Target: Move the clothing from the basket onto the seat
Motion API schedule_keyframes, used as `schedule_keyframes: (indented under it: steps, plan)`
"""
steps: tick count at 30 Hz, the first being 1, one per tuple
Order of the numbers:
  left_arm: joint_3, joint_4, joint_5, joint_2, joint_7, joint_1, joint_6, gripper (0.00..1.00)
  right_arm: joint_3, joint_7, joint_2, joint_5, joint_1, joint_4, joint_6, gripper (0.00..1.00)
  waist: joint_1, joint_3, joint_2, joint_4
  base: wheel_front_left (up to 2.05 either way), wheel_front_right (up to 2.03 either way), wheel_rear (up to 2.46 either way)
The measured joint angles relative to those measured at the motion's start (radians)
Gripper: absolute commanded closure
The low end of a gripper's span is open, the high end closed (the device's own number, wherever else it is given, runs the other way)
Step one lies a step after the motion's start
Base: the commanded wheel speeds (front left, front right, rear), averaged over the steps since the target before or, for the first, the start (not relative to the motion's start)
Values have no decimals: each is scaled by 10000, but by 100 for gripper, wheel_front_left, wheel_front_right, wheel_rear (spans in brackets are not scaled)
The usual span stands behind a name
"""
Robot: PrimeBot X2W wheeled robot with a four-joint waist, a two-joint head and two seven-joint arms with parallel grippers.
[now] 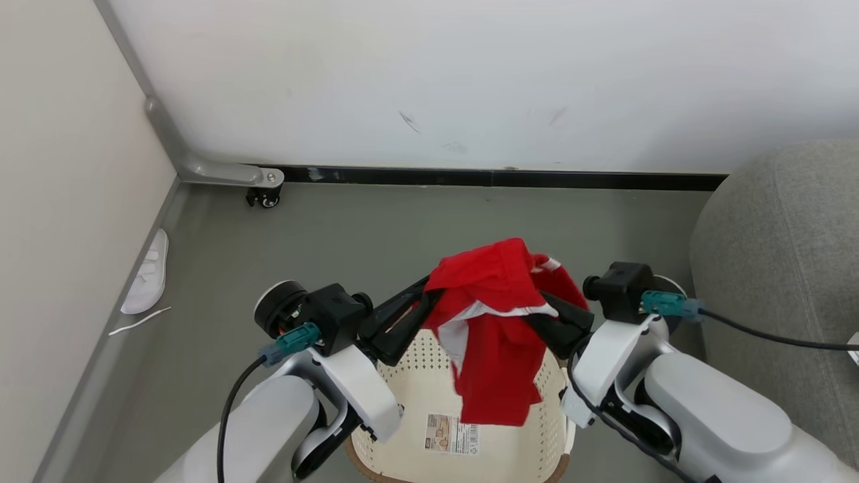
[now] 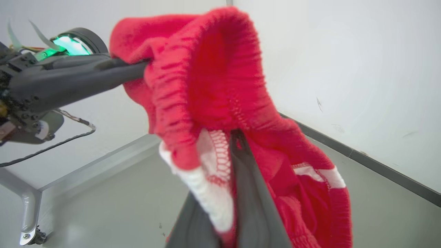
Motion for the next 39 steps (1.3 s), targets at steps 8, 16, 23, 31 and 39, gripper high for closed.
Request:
schedule_keyframes:
  steps: [8, 16, 23, 31, 39]
  plan:
    - [65, 42, -58, 61, -2, 12, 0, 0, -884, 0, -217, -194, 50, -109, 0, 100, 0, -22, 0, -152, 0, 0, 0]
    - [58, 52, -58, 98, -13, 86, 0, 0, -1722, 0, -433, -420, 612, -378, 0, 100, 0, -79, 0, -355, 0, 0, 0]
    - [59, 46, -58, 142, -29, 142, 0, 0, -2472, 0, -617, -761, 896, -648, 0, 100, 0, -167, 0, -622, 0, 0, 0]
    - [-15, -59, -58, 146, -104, 294, 0, 0, -3336, 0, -742, -1012, 1313, -1024, 0, 100, 0, -246, 0, -1030, 0, 0, 0]
    - [-54, -155, -128, 155, -104, 308, 0, 0, -4238, 0, -926, -1356, 1577, -1421, 0, 100, 0, -246, 0, -1506, 0, 0, 0]
